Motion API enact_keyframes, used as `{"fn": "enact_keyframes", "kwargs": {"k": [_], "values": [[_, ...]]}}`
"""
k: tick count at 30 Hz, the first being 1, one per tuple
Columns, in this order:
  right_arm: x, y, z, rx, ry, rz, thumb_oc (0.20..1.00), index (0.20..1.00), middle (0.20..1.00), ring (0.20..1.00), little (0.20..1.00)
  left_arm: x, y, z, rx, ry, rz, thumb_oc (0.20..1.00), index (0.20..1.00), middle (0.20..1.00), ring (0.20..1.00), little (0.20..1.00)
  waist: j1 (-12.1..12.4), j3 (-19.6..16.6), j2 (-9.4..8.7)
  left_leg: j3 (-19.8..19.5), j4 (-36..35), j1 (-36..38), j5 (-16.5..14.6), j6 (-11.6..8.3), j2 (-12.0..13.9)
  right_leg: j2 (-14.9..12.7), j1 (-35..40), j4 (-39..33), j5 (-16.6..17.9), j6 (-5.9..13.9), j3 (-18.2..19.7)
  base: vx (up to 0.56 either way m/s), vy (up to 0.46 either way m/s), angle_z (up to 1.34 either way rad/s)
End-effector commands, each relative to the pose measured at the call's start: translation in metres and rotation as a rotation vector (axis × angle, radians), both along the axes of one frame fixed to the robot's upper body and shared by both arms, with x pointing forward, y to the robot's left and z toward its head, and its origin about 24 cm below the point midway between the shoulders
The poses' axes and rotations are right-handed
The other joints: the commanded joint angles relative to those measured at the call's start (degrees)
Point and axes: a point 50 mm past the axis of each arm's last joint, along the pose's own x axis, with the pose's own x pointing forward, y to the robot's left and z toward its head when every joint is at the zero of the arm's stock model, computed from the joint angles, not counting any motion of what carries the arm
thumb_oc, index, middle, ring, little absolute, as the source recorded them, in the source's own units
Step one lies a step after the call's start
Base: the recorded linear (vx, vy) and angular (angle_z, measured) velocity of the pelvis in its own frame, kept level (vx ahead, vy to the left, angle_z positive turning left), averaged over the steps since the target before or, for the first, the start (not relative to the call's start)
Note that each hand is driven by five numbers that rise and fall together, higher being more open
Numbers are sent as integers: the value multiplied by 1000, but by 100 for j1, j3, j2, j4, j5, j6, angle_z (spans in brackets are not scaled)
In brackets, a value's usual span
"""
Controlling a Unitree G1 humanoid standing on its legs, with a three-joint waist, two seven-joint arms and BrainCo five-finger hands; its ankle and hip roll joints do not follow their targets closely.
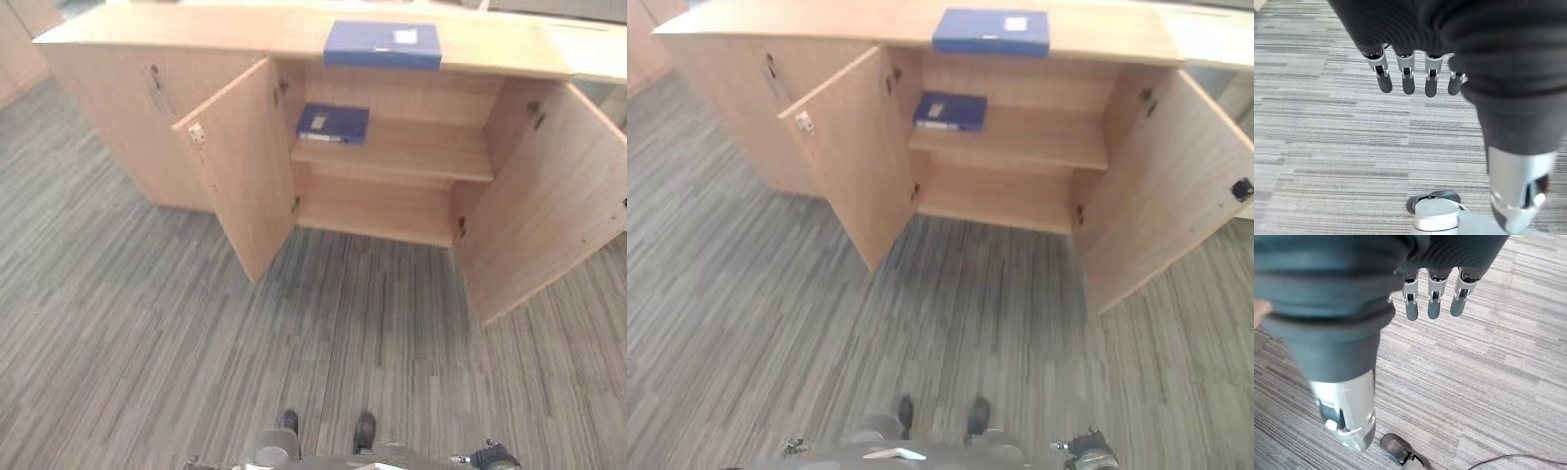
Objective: Put the empty folder in the office cabinet
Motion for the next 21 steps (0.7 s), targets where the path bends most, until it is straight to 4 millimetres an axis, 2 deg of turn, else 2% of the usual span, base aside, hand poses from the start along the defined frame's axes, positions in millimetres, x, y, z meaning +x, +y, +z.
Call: {"fn": "enact_keyframes", "kwargs": {"k": [1,3,5,6,8,10,11,12,13,14,15,16,18,19,21], "values": [[6,-15,5,-65,11,3,1000,1000,1000,1000,1000,0,18,3,52,-15,49,1000,1000,1000,1000,1000,42,37,-305,258,516,-452,-627,351,-116,-173,608,214,-891,315,-125,100,-22,7],[6,-15,5,-65,11,3,1000,1000,1000,1000,1000,0,18,3,52,-14,49,1000,1000,1000,1000,1000,44,35,-308,262,508,-450,-623,352,-119,-176,606,215,-893,316,-123,85,28,1],[10,-17,7,-72,-1,-6,1000,1000,1000,1000,1000,-3,18,3,53,-12,35,1000,1000,1000,1000,1000,104,-11,-267,272,-226,-686,-183,298,-36,-145,674,147,-963,403,-105,154,68,21],[10,-17,7,-72,-1,-6,1000,1000,1000,1000,1000,-3,18,3,53,-12,35,1000,1000,1000,1000,1000,104,-11,-267,272,-226,-686,-183,298,-36,-145,674,147,-963,403,-105,132,69,18],[15,-19,9,-82,-23,-18,1000,1000,1000,1000,1000,-2,16,3,50,-23,27,1000,1000,1000,1000,1000,256,5,-168,160,-1213,-990,400,140,55,-98,920,23,-1095,493,36,254,119,30],[16,-18,8,-79,-24,-28,1000,1000,1000,1000,1000,-4,15,3,45,-14,30,1000,1000,1000,1000,1000,327,-102,-49,189,-1642,-947,566,72,124,-50,1101,-30,-1179,593,207,321,149,51],[16,-18,8,-79,-24,-28,1000,1000,1000,1000,1000,-4,14,3,45,-14,30,1000,1000,1000,1000,1000,337,-97,-50,199,-1642,-937,562,72,126,-53,1106,-30,-1179,593,217,253,149,24],[13,-16,7,-76,-14,-31,1000,1000,1000,1000,1000,-7,14,2,45,-6,34,1000,1000,1000,1000,1000,357,-133,-11,205,-1635,-906,692,63,144,-51,1157,-30,-1222,620,246,167,135,-47],[11,-16,7,-73,-6,-30,1000,1000,1000,1000,1000,-10,14,2,46,3,39,1000,1000,1000,1000,1000,369,-200,16,202,-1636,-851,730,80,120,-113,1197,-30,-1233,664,303,341,278,-86],[5,-14,5,-64,13,-39,1000,1000,1000,1000,1000,-15,14,1,50,19,43,1000,1000,1000,1000,1000,369,-321,8,279,-1629,-726,698,132,49,-299,1268,-30,-1244,751,358,271,220,-89],[5,-14,5,-64,13,-39,1000,1000,1000,1000,1000,-15,14,1,50,19,43,1000,1000,1000,1000,1000,376,-319,3,289,-1629,-718,695,134,46,-305,1271,-30,-1246,754,365,364,296,-96],[1,-11,3,-52,31,-30,1000,1000,1000,1000,1000,-13,16,2,56,6,36,1000,1000,1000,1000,1000,375,-416,-29,358,-1624,-632,627,221,-86,-518,1299,-24,-1223,879,382,192,153,-70],[-1,-10,2,-47,44,-26,1000,1000,1000,1000,1000,-9,16,2,56,-7,35,1000,1000,1000,1000,1000,374,-438,-51,411,-1614,-575,570,278,-158,-633,1275,57,-1222,931,424,239,219,-65],[-3,-11,2,-46,52,-34,1000,1000,1000,1000,1000,-4,16,3,56,-33,29,1000,1000,1000,1000,1000,377,-498,-62,462,-1617,-487,458,408,-313,-870,1209,286,-1195,1059,445,302,301,-64],[-3,-14,3,-48,49,-51,1000,1000,1000,1000,1000,2,17,5,59,-60,22,1000,1000,1000,1000,1000,355,-509,-49,486,-1643,-332,324,533,-462,-1103,1019,749,-1096,1168,484,229,271,-35]]}}
